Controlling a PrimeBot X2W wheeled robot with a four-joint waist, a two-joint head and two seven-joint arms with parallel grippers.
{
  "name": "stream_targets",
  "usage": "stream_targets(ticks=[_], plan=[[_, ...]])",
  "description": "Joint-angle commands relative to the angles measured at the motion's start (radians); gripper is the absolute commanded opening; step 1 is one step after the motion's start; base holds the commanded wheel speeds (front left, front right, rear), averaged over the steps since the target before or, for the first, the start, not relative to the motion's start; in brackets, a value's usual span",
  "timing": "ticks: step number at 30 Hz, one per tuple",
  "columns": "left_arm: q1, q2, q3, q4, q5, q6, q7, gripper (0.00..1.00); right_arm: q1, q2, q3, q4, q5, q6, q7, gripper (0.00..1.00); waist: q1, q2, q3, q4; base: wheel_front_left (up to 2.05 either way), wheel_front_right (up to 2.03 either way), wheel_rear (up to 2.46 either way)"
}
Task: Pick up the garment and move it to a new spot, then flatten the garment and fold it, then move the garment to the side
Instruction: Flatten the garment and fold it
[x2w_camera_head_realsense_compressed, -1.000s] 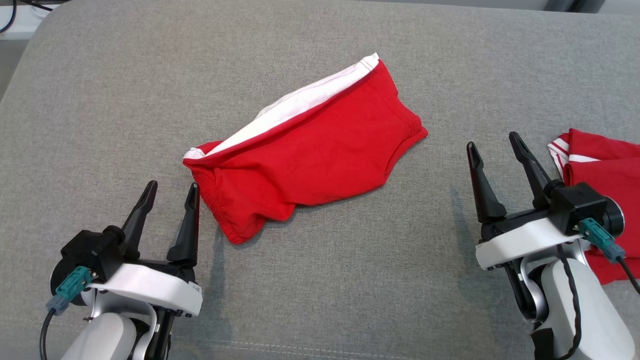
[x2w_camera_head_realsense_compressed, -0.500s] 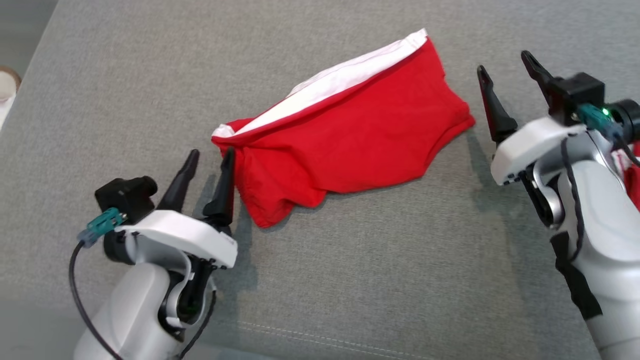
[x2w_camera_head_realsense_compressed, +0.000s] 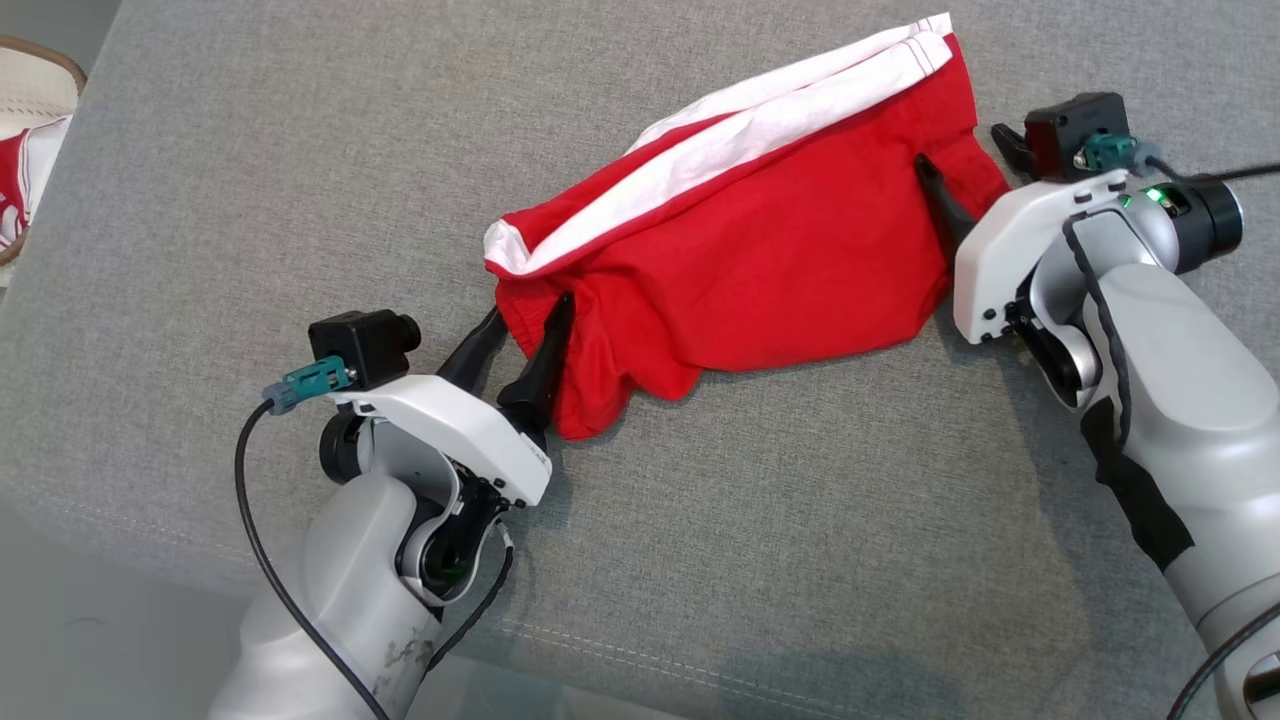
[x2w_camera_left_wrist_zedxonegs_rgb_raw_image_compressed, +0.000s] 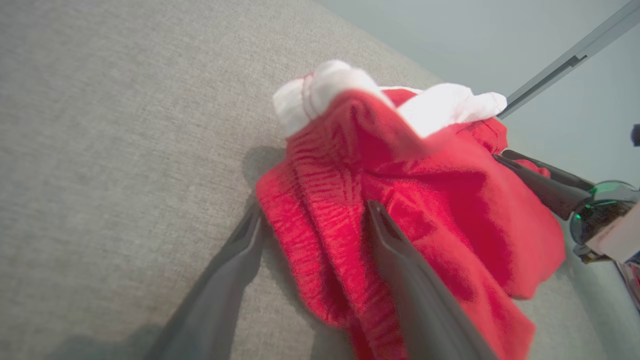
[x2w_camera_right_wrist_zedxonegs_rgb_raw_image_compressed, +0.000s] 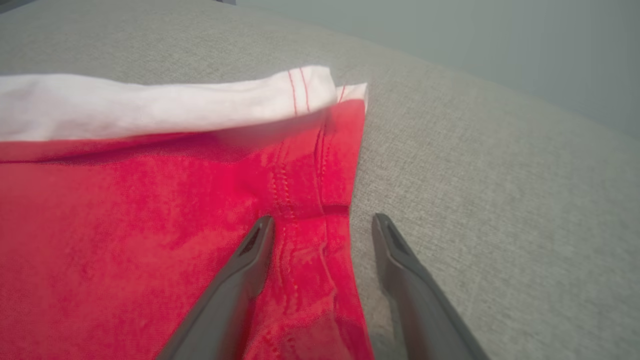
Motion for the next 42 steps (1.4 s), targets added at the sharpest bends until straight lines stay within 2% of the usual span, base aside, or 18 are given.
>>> stream_targets(ticks=[1, 4, 5, 6, 7, 8, 10, 12, 13, 16, 19, 25, 29, 33, 34, 42], plan=[[-0.035, 0.022, 0.023, -0.004, -0.004, -0.012, 0.001, 1.00, 0.005, 0.025, 0.033, 0.003, 0.018, 0.000, 0.024, 1.00, 0.0000, 0.0000, 0.001, -0.004, 0.00, 0.00, 0.00], [-0.055, 0.008, 0.018, 0.026, -0.029, -0.036, 0.011, 1.00, -0.006, 0.033, 0.083, 0.014, 0.087, 0.000, 0.045, 1.00, 0.0000, 0.0000, 0.001, -0.009, 0.00, 0.00, 0.00], [-0.060, 0.003, 0.019, 0.036, -0.042, -0.041, 0.016, 1.00, -0.011, 0.031, 0.105, 0.016, 0.101, 0.000, 0.052, 0.91, 0.0000, 0.0000, 0.001, -0.012, 0.00, 0.00, 0.00], [-0.066, 0.002, 0.019, 0.046, -0.045, -0.044, 0.017, 1.00, -0.013, 0.031, 0.124, 0.011, 0.122, 0.000, 0.053, 0.47, 0.0000, 0.0000, 0.000, -0.015, 0.00, 0.00, 0.00], [-0.070, 0.000, 0.021, 0.057, -0.056, -0.048, 0.023, 1.00, -0.013, 0.030, 0.141, 0.007, 0.145, 0.000, 0.053, 0.33, 0.0000, 0.0000, 0.000, -0.018, 0.00, 0.00, 0.00], [-0.071, -0.005, 0.027, 0.064, -0.078, -0.054, 0.031, 1.00, -0.014, 0.028, 0.158, 0.003, 0.166, 0.000, 0.054, 0.00, 0.0000, 0.0000, -0.002, -0.021, 0.00, 0.00, 0.00], [-0.078, -0.001, 0.029, 0.084, -0.086, -0.057, 0.036, 1.00, -0.012, 0.023, 0.179, -0.013, 0.212, 0.000, 0.042, 0.00, 0.0000, 0.0000, -0.005, -0.027, 0.00, 0.00, 0.00], [-0.078, -0.002, 0.036, 0.085, -0.114, -0.064, 0.040, 0.18, -0.009, 0.009, 0.190, -0.026, 0.247, 0.000, 0.020, 0.00, 0.0000, 0.0000, -0.010, -0.033, 0.00, 0.00, 0.00], [-0.078, 0.005, 0.035, 0.083, -0.115, -0.066, 0.040, 0.00, -0.005, 0.003, 0.191, -0.032, 0.266, 0.000, 0.010, 0.00, 0.0000, 0.0000, -0.012, -0.036, 0.00, 0.00, 0.00], [-0.058, 0.021, 0.038, 0.052, -0.145, -0.072, 0.047, 0.00, 0.026, -0.009, 0.182, -0.067, 0.339, 0.000, -0.029, 0.00, 0.0000, 0.0000, -0.023, -0.048, 0.00, 0.00, 0.00], [-0.021, 0.063, 0.040, -0.002, -0.159, -0.074, 0.050, 0.00, 0.068, -0.028, 0.174, -0.119, 0.392, 0.000, -0.066, 0.00, 0.0000, 0.0000, -0.033, -0.068, 0.00, 0.00, 0.00], [0.086, 0.177, 0.052, -0.156, -0.168, -0.067, 0.085, 0.00, 0.210, -0.059, 0.148, -0.293, 0.483, 0.000, -0.111, 0.00, 0.0000, 0.0000, -0.060, -0.122, 0.00, 0.00, 0.00], [0.165, 0.243, 0.056, -0.283, -0.170, -0.030, 0.126, 0.00, 0.354, -0.077, 0.109, -0.429, 0.495, 0.000, -0.142, 0.00, 0.0000, 0.0000, -0.085, -0.162, 0.00, 0.00, 0.00], [0.241, 0.302, 0.067, -0.407, -0.171, 0.024, 0.162, 0.00, 0.540, -0.061, 0.047, -0.577, 0.479, 0.000, -0.165, 0.00, 0.0000, 0.0000, -0.109, -0.211, 0.00, 0.00, 0.00], [0.241, 0.302, 0.067, -0.407, -0.171, 0.024, 0.162, 0.00, 0.540, -0.061, 0.047, -0.577, 0.479, 0.000, -0.165, 0.00, 0.0000, 0.0000, -0.109, -0.211, 0.00, 0.00, 0.00], [0.369, 0.386, 0.101, -0.579, -0.190, 0.126, 0.213, 0.00, 0.853, 0.038, -0.095, -0.789, 0.374, 0.000, -0.128, 0.00, 0.0000, 0.0000, -0.136, -0.313, 0.00, 0.00, 0.00]])
